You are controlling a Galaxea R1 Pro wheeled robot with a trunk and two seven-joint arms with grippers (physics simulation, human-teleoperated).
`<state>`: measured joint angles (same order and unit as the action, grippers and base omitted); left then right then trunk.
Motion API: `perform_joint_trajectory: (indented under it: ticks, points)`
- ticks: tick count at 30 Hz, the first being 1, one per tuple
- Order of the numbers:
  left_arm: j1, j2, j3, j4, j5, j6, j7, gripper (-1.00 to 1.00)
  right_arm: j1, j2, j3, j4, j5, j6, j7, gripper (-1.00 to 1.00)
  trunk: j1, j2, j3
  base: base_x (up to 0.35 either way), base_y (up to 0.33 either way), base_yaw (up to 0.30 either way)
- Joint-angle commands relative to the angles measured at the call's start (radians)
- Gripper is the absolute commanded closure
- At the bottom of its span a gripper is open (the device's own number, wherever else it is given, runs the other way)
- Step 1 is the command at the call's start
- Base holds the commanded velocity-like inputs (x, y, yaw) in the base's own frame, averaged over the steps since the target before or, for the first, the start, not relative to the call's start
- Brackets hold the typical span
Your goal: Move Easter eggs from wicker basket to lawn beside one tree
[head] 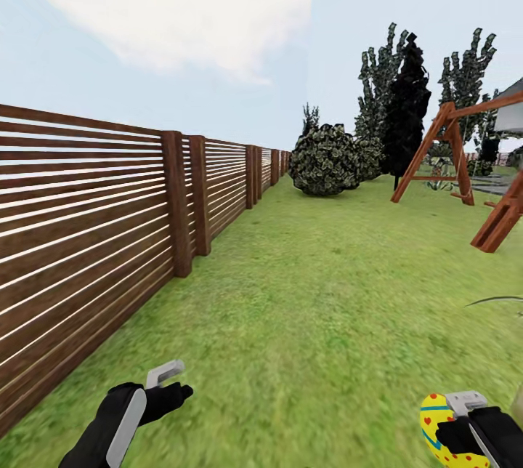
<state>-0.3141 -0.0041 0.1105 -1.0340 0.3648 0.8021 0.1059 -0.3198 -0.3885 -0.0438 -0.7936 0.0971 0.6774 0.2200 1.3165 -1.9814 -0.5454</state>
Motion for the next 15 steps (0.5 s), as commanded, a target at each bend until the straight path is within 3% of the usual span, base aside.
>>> perform_joint_trajectory:
  ticks: [1,10,15]
  points:
    - [0.0,0.0,0.001,-0.002,0.011,0.005,0.009,-1.0,-0.001,0.0,-0.002,-0.001,0.01,0.004,0.009,1.0,0.0,-0.001,-0.001,0.0,0.0,-0.246]
    - [0.0,0.001,0.002,-0.003,0.011,0.005,0.009,-1.0,-0.001,0.0,-0.002,-0.001,0.01,0.004,0.009,1.0,0.0,-0.001,-0.001,0.0,0.0,-0.222]
    - [0.0,0.001,0.001,-0.003,0.011,0.005,0.009,-1.0,-0.001,0.0,-0.002,-0.001,0.007,0.002,0.01,1.0,0.0,-0.001,-0.001,0.0,0.0,-0.032]
